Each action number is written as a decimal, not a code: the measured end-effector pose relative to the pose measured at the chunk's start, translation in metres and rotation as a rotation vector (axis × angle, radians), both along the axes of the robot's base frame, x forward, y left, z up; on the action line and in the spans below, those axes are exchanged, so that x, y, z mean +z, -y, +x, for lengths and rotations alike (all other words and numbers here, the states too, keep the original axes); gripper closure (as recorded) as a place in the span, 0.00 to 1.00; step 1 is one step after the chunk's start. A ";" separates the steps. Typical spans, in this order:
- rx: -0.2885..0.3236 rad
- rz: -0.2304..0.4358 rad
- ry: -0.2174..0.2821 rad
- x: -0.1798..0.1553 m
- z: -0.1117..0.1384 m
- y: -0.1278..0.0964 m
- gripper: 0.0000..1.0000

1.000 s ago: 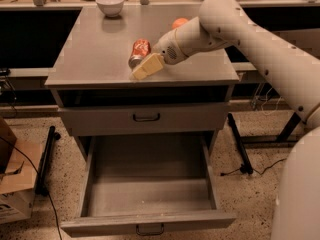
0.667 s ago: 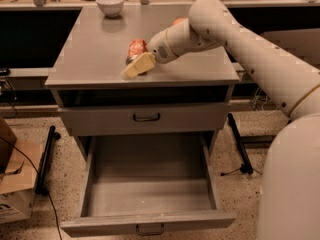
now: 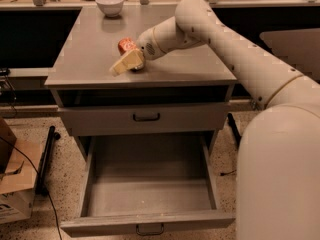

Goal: Place coke can into middle drawer

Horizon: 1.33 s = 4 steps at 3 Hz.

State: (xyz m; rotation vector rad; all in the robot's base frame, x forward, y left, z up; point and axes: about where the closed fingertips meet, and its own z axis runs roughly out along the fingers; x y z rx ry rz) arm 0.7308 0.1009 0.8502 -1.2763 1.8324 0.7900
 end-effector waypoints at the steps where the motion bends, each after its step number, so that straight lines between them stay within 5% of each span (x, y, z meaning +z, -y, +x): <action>1: 0.004 0.006 -0.004 -0.004 0.013 -0.011 0.00; 3: -0.001 -0.015 -0.011 -0.010 0.022 -0.021 0.49; 4: 0.050 -0.001 0.032 0.000 0.011 -0.016 0.72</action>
Offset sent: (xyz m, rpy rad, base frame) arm 0.0353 0.0218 -0.0115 -0.0008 0.0222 -0.0212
